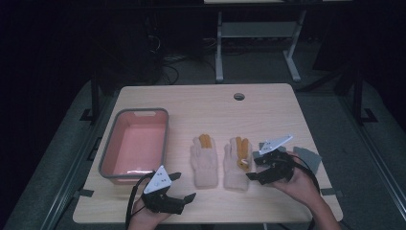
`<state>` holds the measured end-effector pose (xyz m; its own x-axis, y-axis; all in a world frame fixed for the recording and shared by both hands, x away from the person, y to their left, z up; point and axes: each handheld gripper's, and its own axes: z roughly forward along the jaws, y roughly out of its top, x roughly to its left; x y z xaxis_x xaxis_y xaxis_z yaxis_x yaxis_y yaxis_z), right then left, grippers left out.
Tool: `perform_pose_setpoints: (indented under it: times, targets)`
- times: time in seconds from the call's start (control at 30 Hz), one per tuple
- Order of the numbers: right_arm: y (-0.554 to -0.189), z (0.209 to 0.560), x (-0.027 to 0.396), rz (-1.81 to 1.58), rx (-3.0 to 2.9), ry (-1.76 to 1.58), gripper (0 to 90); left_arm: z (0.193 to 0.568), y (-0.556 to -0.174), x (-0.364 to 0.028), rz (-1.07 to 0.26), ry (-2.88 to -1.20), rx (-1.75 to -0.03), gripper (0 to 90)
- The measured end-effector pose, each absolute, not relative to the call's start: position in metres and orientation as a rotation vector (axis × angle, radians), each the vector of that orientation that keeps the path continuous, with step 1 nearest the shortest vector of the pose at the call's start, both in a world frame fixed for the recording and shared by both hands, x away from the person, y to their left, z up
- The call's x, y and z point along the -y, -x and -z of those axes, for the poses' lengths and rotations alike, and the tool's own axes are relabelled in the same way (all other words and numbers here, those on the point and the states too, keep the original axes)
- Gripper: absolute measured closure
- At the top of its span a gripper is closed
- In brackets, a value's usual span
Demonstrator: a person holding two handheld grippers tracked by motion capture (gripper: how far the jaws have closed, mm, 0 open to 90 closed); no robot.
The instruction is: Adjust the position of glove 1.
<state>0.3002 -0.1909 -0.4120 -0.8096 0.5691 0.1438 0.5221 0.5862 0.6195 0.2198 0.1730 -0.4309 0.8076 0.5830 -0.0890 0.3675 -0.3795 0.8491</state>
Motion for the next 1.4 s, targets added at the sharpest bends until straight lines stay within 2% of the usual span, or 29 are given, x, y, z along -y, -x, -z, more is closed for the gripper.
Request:
perform_pose_setpoints:
  times: [0.8,0.93,1.1,1.4]
  targets:
    - [-0.339,0.43,0.161,-0.845,-2.8,-0.887,40.3,0.434,-0.222,-0.174,-0.269,-2.007,-0.714,15.8]
    - [-0.343,0.433,0.16,-0.834,-2.814,-0.906,44.7,0.434,-0.223,-0.174,-0.267,-2.004,-0.718,15.8]
    - [-0.348,0.438,0.156,-0.775,-2.831,-0.886,55.5,0.434,-0.223,-0.174,-0.268,-2.006,-0.717,15.8]
    - [-0.349,0.436,0.153,-0.767,-2.844,-0.883,63.8,0.433,-0.223,-0.174,-0.273,-2.009,-0.712,15.8]
